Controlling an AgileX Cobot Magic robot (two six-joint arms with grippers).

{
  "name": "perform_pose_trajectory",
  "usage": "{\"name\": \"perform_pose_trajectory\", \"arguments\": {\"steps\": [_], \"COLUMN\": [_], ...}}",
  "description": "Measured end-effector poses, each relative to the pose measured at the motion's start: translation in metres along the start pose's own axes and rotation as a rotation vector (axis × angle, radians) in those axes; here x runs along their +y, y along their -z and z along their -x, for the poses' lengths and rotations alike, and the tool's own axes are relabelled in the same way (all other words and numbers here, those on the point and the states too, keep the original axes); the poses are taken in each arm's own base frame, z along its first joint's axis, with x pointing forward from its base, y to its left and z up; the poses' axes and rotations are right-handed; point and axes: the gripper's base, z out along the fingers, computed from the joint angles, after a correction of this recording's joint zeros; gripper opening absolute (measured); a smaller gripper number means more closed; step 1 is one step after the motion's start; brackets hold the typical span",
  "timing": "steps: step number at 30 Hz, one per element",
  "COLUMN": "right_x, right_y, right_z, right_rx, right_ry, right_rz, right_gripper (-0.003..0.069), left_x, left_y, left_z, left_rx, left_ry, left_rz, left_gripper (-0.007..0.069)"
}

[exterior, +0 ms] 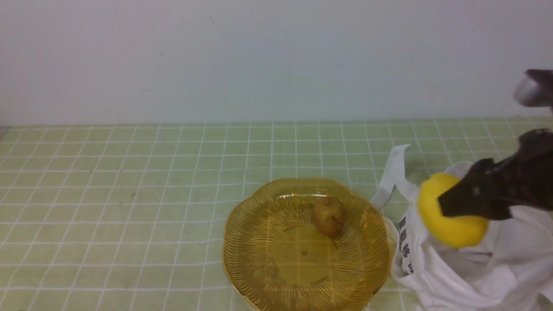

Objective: Take the fruit out of the bag on the green coffee tablecloth and place them on the plate.

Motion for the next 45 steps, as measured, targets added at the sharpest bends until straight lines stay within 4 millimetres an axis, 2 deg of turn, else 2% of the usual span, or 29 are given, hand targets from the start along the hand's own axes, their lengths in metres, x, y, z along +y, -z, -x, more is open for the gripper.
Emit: {"name": "perform_pose_trajectory", "arguments": {"steps": [1, 2, 4, 8, 9, 11, 14, 19, 21, 24, 28, 30, 33, 36, 38, 41, 42, 43, 45], "right_x": [0.018, 0.02, 0.037, 0.054, 0.054, 0.058, 0.056, 0.051, 0.051, 0.051, 0.052, 0.055, 0.061, 0.065, 0.066, 0.068, 0.069, 0.07, 0.073], "right_y": [-0.016, -0.018, -0.047, -0.094, -0.099, -0.126, -0.15, -0.164, -0.164, -0.164, -0.163, -0.161, -0.15, -0.129, -0.11, -0.077, -0.065, -0.055, -0.023], "right_z": [0.003, 0.004, 0.006, 0.007, 0.007, 0.006, 0.005, 0.005, 0.006, 0.007, 0.005, 0.006, 0.019, 0.04, 0.057, 0.084, 0.086, 0.085, 0.075], "right_rx": [0.021, 0.02, 0.06, 0.094, 0.102, 0.105, 0.099, 0.087, 0.079, 0.075, 0.102, 0.141, 0.187, 0.258, 0.29, 0.231, 0.201, 0.185, 0.133], "right_ry": [0.047, 0.053, 0.103, 0.153, 0.152, 0.169, 0.178, 0.228, 0.262, 0.273, 0.277, 0.291, 0.294, 0.276, 0.272, 0.276, 0.273, 0.268, 0.259], "right_rz": [0.068, 0.072, 0.114, 0.118, 0.116, 0.095, 0.061, 0.034, 0.033, 0.032, 0.045, 0.06, 0.076, 0.058, 0.012, -0.093, -0.113, -0.13, -0.144], "right_gripper": [0.048, 0.048, 0.048, 0.048, 0.048, 0.048, 0.048, 0.048, 0.0496, 0.0591, 0.0677, 0.0687, 0.067, 0.0566, 0.0437, 0.0166, 0.0086, 0.0038, -0.0002], "left_x": [0.0, 0.0, 0.0, 0.0, 0.0, 0.0, 0.0, 0.0, 0.0, 0.0, 0.0, 0.0, 0.0, 0.0, 0.0, 0.0, 0.0, 0.0, 0.0], "left_y": [0.0, 0.0, 0.0, 0.0, 0.0, 0.0, 0.0, 0.0, 0.0, 0.0, 0.0, 0.0, 0.0, 0.0, 0.0, 0.0, 0.0, 0.0, 0.0], "left_z": [0.0, 0.0, 0.0, 0.0, 0.0, 0.0, 0.0, 0.0, 0.0, 0.0, 0.0, 0.0, 0.0, 0.0, 0.0, 0.0, 0.0, 0.0, 0.0], "left_rx": [0.0, 0.0, 0.0, 0.0, 0.0, 0.0, 0.0, 0.0, 0.0, 0.0, 0.0, 0.0, 0.0, 0.0, 0.0, 0.0, 0.0, 0.0, 0.0], "left_ry": [0.0, 0.0, 0.0, 0.0, 0.0, 0.0, 0.0, 0.0, 0.0, 0.0, 0.0, 0.0, 0.0, 0.0, 0.0, 0.0, 0.0, 0.0, 0.0], "left_rz": [0.0, 0.0, 0.0, 0.0, 0.0, 0.0, 0.0, 0.0, 0.0, 0.0, 0.0, 0.0, 0.0, 0.0, 0.0, 0.0, 0.0, 0.0, 0.0], "left_gripper": [-0.0008, -0.0008, -0.0008, -0.0008, -0.0008, -0.0008, -0.0008, -0.0008, -0.0008, -0.0008, -0.0008, -0.0008, -0.0008, -0.0008, -0.0008, -0.0008, -0.0008, -0.0008, -0.0008]}}
